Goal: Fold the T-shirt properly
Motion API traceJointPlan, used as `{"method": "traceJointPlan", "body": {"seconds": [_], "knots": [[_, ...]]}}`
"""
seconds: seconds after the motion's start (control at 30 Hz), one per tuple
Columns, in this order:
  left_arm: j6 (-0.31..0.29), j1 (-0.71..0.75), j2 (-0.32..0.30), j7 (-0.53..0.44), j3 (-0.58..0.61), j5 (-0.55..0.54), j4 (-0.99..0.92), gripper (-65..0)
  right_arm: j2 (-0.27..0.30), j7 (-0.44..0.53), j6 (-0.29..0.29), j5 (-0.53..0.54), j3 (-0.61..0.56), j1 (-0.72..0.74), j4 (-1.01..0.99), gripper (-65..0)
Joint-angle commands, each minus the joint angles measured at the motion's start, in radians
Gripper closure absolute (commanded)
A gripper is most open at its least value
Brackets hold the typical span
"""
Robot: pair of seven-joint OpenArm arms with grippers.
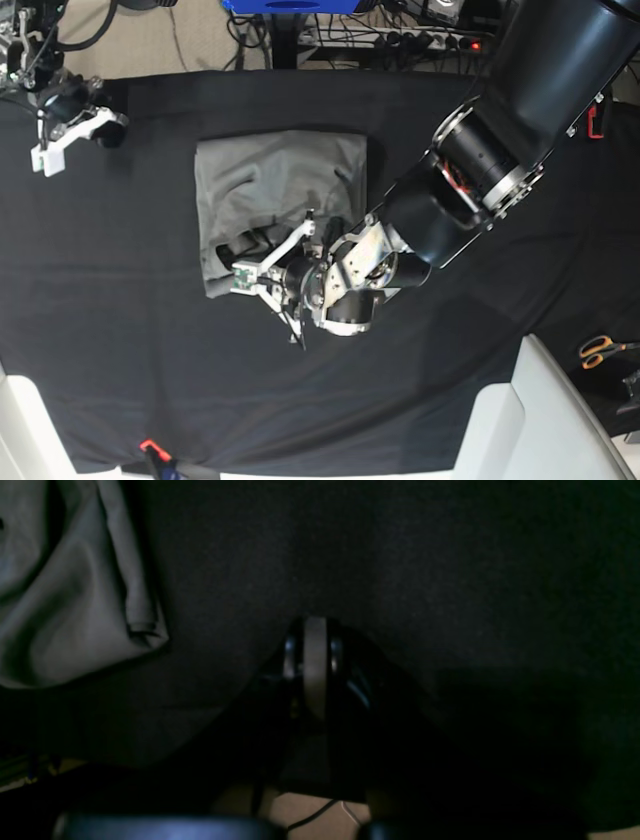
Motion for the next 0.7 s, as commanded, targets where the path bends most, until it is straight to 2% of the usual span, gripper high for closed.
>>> {"method": "traceJointPlan", "body": {"seconds": [0.0,0.17,0.67], "knots": [[0.009,-0.042,0.019,-0.038,-0.004,-0.008,-0.01,0.0,0.012,0.016,0.007,0.012,0.005,0.005,0.016,-0.2],[0.009,-0.062,0.048,-0.067,-0.004,-0.008,-0.087,0.0,0.012,0.014,0.007,0.012,0.002,0.014,0.013,-0.2],[0.009,-0.065,0.026,-0.046,-0.007,-0.007,-0.091,0.0,0.012,0.014,0.007,0.012,-0.001,0.038,0.01,-0.2]]}}
